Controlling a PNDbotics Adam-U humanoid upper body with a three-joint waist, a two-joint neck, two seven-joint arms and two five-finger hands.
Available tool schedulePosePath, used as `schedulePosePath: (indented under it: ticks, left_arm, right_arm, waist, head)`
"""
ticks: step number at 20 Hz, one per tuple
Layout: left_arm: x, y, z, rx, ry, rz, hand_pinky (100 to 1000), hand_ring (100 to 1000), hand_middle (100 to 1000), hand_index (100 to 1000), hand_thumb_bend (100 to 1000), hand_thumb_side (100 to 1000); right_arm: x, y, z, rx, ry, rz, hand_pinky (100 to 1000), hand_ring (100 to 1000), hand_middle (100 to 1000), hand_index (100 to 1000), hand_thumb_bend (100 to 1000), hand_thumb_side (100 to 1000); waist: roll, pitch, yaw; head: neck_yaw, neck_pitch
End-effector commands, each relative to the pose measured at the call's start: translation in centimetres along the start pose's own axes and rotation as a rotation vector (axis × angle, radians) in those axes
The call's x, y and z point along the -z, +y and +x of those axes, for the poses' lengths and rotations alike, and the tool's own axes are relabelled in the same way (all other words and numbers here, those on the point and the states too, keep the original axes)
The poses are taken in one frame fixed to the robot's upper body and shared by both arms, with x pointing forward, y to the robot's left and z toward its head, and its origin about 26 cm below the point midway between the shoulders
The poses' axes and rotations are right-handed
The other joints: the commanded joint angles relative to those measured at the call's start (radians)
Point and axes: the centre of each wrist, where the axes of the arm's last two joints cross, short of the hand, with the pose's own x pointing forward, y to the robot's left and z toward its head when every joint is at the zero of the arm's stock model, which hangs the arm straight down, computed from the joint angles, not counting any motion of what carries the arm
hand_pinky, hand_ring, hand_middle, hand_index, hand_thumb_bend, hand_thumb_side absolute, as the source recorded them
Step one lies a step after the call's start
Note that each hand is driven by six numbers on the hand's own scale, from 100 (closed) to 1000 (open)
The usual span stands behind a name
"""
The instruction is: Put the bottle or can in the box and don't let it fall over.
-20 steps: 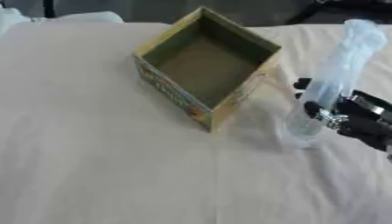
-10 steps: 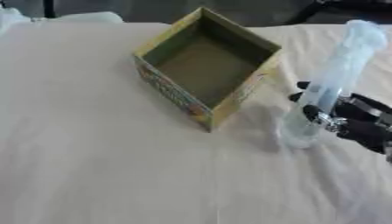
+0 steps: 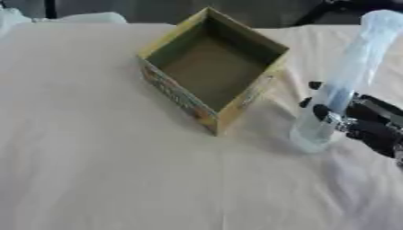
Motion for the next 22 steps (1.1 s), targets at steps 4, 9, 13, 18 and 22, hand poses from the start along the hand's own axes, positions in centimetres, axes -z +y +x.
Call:
schedulePosePath:
  ticks: [4, 9, 13, 18, 22]
  left_arm:
    - [0.30, 0.27, 0.66, 0.018, -0.022, -0.013, 992, 1000, 988, 714, 100, 747]
    - [0.29, 0.27, 0.65, 0.019, -0.020, -0.013, 993, 1000, 989, 714, 100, 747]
    - [0.28, 0.27, 0.64, 0.020, -0.019, -0.015, 993, 1000, 989, 714, 100, 747]
    - [0.28, 0.27, 0.64, 0.021, -0.019, -0.017, 994, 1000, 989, 713, 100, 746]
    - [0.30, 0.27, 0.66, 0.020, -0.021, -0.018, 994, 1000, 989, 713, 100, 746]
  right_arm:
    - [0.00, -0.39, 0.28, 0.007, 0.009, -0.031, 1000, 1000, 608, 1000, 100, 418]
    - [0.00, -0.35, 0.40, 0.016, 0.001, -0.048, 1000, 1000, 622, 1000, 100, 421]
    - [0.01, -0.35, 0.47, 0.020, -0.006, -0.065, 1000, 1000, 595, 1000, 100, 422]
    - [0.05, -0.33, 0.50, 0.031, -0.020, -0.081, 1000, 1000, 531, 900, 100, 428]
    - [0.07, -0.44, 0.39, 0.050, -0.026, -0.109, 1000, 1000, 441, 803, 100, 434]
  waist:
    - [0.002, -0.019, 0.002]
    - [0.001, -0.018, 0.003]
    - [0.001, -0.018, 0.003]
    - [0.001, -0.018, 0.004]
    - [0.001, -0.017, 0.005]
  head:
    - [-0.004, -0.006]
    - [-0.005, -0.007]
    - [-0.004, -0.008]
    - [-0.003, -0.008]
    - [-0.002, -0.008]
